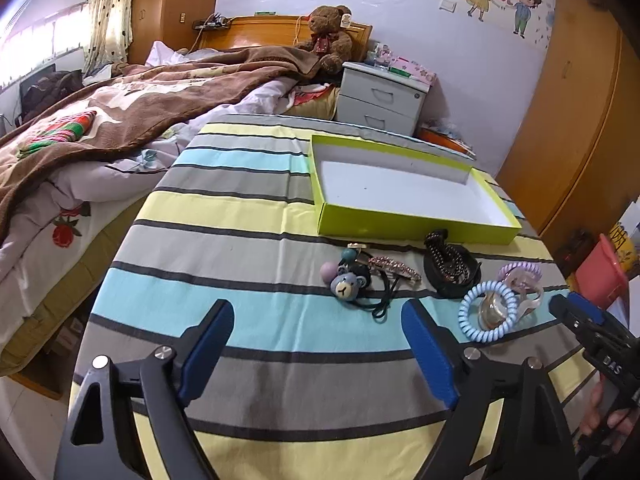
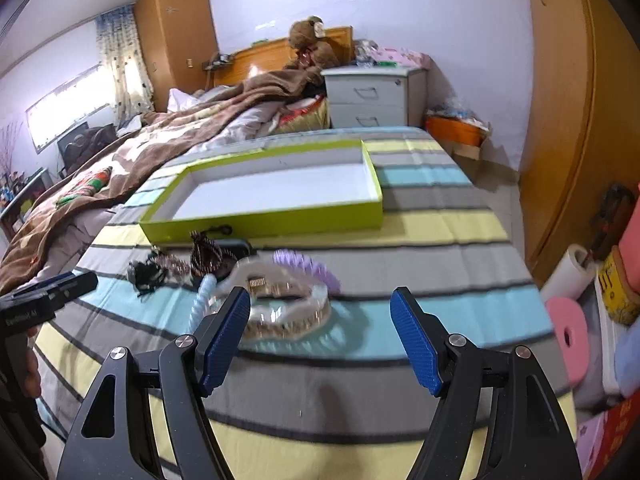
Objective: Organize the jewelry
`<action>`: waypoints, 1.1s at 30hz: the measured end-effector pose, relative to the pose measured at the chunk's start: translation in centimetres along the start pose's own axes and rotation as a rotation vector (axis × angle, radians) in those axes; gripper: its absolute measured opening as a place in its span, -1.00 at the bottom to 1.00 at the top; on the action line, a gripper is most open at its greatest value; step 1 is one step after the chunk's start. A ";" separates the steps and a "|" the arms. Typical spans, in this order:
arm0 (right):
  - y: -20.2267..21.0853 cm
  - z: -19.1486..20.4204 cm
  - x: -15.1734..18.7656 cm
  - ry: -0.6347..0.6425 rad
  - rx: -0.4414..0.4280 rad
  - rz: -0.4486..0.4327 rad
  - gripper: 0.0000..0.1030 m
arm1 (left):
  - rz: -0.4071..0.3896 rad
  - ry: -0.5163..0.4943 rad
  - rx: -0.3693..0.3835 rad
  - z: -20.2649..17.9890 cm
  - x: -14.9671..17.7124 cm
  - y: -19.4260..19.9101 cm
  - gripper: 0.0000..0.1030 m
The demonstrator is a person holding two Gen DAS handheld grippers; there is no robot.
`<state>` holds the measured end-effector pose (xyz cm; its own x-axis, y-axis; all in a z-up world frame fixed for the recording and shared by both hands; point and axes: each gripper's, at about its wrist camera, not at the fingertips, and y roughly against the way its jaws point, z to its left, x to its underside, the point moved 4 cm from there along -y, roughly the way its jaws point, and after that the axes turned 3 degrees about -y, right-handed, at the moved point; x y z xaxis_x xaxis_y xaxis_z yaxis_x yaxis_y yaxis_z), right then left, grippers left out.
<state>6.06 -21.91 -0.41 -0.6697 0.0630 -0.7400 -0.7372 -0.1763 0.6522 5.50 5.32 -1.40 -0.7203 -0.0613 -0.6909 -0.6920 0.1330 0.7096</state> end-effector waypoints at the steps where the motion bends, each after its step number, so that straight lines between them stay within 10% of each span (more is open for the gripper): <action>1: -0.1 0.1 -0.2 0.006 0.001 -0.002 0.42 | 0.007 -0.004 0.003 0.1 -0.1 -0.1 0.69; 17: -3.7 1.4 -1.4 0.134 -0.173 0.093 0.06 | 0.054 -0.013 0.014 0.3 -0.4 -1.8 0.69; 33: -3.4 1.1 -1.4 0.245 -0.187 0.120 -0.82 | 0.073 -0.030 0.006 -0.2 -0.3 -2.1 0.69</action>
<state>9.42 -20.26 -1.44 -0.6925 -0.2032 -0.6923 -0.6101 -0.3471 0.7122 7.22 4.83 -2.66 -0.7673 -0.0216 -0.6409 -0.6370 0.1417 0.7577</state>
